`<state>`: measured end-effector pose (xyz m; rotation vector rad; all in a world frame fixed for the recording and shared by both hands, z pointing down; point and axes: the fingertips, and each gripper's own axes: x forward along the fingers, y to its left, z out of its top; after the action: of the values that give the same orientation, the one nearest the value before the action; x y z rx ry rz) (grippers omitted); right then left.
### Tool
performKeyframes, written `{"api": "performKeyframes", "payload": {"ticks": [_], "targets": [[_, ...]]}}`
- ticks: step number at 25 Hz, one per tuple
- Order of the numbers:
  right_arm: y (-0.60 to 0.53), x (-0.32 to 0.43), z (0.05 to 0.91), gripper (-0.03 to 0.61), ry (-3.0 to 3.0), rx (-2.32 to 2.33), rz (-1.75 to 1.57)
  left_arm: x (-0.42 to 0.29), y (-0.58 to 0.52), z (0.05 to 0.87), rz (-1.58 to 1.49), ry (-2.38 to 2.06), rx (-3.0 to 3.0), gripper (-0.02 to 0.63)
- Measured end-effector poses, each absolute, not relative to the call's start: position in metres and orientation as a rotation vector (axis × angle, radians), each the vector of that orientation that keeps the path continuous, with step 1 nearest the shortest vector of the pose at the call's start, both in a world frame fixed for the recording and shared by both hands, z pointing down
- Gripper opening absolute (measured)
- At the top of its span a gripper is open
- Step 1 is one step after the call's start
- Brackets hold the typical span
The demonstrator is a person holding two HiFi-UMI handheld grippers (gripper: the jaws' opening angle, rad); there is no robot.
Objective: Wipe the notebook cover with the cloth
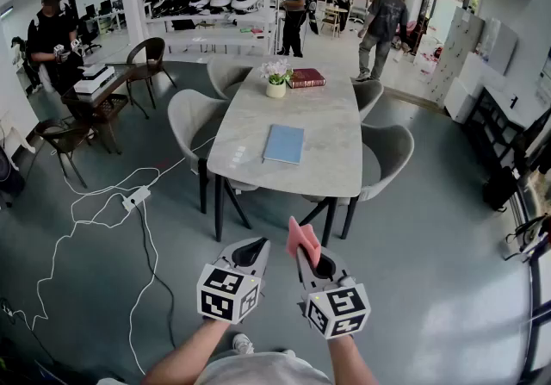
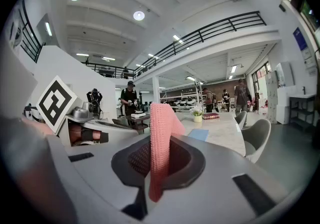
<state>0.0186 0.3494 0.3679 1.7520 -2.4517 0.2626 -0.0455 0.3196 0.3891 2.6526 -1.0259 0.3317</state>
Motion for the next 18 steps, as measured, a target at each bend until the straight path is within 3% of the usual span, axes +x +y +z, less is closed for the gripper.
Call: {"api": "performKeyframes", "payload": {"ticks": [18], "targets": [[0.291,-0.029,0.373,0.015,-2.403,1.783,0.254,-0.082,0.261,0.398,0.347,-0.919,2.678,0.008]]}}
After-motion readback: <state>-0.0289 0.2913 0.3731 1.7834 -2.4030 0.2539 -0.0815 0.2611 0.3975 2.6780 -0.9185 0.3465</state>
